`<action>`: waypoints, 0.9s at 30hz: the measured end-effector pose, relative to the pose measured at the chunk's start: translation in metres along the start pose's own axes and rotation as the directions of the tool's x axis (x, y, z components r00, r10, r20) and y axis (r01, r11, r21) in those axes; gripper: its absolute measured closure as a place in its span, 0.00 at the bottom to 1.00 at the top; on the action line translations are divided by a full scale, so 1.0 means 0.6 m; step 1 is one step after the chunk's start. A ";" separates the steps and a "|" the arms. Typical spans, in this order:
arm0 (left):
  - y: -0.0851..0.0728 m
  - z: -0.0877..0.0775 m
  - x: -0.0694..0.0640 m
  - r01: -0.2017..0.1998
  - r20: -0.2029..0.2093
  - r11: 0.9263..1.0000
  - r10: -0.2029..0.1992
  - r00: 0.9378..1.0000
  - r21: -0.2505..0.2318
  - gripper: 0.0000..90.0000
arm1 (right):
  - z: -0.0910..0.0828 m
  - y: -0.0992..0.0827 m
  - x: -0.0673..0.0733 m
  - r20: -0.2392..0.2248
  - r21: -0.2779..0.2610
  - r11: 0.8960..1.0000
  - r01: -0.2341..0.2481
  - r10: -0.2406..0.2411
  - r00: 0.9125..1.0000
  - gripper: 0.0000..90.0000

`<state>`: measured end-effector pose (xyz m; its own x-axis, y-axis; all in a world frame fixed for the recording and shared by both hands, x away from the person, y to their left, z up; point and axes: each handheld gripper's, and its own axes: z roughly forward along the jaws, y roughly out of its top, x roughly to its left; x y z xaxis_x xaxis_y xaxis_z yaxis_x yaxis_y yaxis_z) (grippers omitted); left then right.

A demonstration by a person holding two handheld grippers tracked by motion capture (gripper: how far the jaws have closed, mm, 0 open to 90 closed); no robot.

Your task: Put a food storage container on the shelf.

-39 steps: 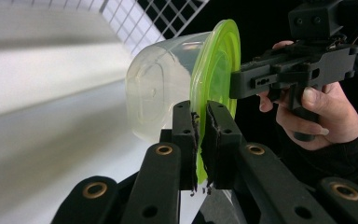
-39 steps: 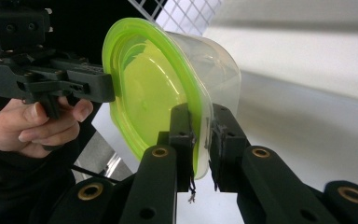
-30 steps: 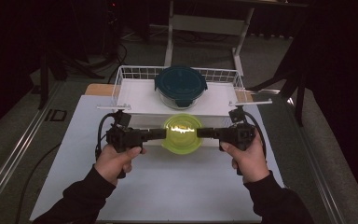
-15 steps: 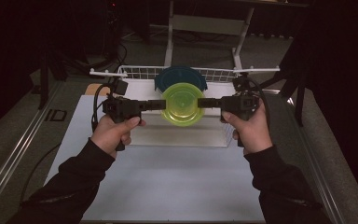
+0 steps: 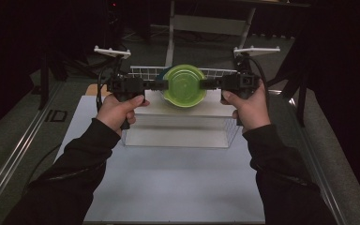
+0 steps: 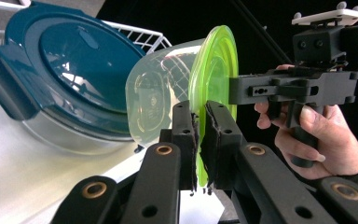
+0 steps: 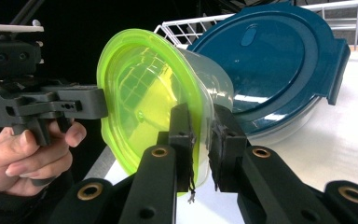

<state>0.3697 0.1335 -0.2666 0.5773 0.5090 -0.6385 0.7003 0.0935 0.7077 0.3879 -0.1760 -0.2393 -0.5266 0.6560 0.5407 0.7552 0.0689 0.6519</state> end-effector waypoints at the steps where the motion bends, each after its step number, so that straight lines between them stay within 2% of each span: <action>1: 0.003 0.001 0.002 0.001 -0.006 1.000 -0.001 1.000 -0.002 0.92 | 0.002 0.009 0.000 0.014 -0.002 1.000 0.001 -0.001 1.000 0.89; 4: 0.012 0.005 0.009 0.020 -0.002 1.000 -0.020 1.000 -0.004 0.92 | 0.007 0.022 -0.006 0.009 0.014 1.000 -0.019 0.019 1.000 0.89; 9: 0.022 0.014 0.022 0.044 -0.026 0.999 -0.045 0.999 -0.021 0.91 | 0.018 0.037 -0.009 0.038 0.031 0.999 -0.031 0.029 0.999 0.89; 11: 0.025 0.015 0.025 0.058 -0.023 0.998 -0.058 0.998 -0.023 0.90 | 0.020 0.043 -0.016 0.011 0.033 0.997 -0.062 0.062 0.998 0.89; 14: 0.026 0.020 0.024 0.041 -0.041 0.998 -0.043 0.998 -0.041 0.88 | 0.024 0.051 -0.019 0.022 0.032 0.997 -0.070 0.069 0.997 0.86; 16: 0.025 0.025 0.025 0.041 -0.052 0.998 -0.044 0.998 -0.053 0.85 | 0.027 0.054 -0.018 0.028 0.017 0.997 -0.074 0.073 0.997 0.77; 18: 0.024 0.030 0.027 0.035 -0.066 0.998 -0.039 0.997 -0.055 0.82 | 0.032 0.055 -0.019 0.032 0.011 0.997 -0.076 0.075 0.997 0.75; 19: 0.023 0.032 0.028 0.033 -0.070 0.998 -0.037 0.997 -0.056 0.80 | 0.034 0.056 -0.020 0.032 0.000 0.997 -0.077 0.077 0.997 0.70; 21: 0.023 0.034 0.028 0.025 -0.079 0.998 -0.030 0.996 -0.064 0.78 | 0.037 0.057 -0.021 0.037 0.001 0.998 -0.069 0.069 0.997 0.70; 24: 0.024 0.039 0.027 0.010 -0.102 0.998 -0.017 0.995 -0.070 0.69 | 0.042 0.059 -0.024 0.032 0.005 0.998 -0.056 0.056 0.998 0.67; 27: 0.026 0.042 0.027 -0.001 -0.124 0.997 -0.009 0.992 -0.079 0.63 | 0.047 0.061 -0.028 0.027 0.009 0.998 -0.064 0.064 0.998 0.64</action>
<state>0.4005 0.1217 -0.2733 0.5145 0.6103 -0.6023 0.6642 0.1605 0.7301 0.4353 -0.1631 -0.2397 -0.4668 0.6790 0.5666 0.7907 0.0335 0.6112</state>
